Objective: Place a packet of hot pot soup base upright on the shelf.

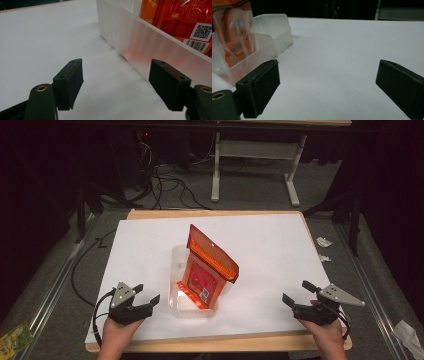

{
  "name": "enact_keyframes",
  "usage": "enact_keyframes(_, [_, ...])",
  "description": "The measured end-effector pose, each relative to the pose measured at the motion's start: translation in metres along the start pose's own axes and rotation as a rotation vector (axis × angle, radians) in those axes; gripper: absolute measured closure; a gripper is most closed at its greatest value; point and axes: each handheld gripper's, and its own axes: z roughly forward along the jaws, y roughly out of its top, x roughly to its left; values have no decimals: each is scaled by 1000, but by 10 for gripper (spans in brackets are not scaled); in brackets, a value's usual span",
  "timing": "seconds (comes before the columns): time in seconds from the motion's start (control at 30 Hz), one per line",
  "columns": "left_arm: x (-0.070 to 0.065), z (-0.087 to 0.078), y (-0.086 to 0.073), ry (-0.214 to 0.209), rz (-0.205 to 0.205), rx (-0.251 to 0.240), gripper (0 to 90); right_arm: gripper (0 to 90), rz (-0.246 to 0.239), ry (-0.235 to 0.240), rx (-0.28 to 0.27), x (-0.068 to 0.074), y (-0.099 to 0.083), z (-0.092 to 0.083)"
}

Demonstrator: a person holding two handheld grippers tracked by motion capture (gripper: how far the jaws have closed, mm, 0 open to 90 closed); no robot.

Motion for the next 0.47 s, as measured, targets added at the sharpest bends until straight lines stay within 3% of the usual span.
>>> enact_keyframes(0.17, [1, -5, 1, 6, -7, -42, 238, 48, -29, 21, 25, 6, -1, 6])
enact_keyframes(0.47, [4, -8, 2, 11, -17, -60, 202, 48, -5, 10, 24, 3, -4, 6])
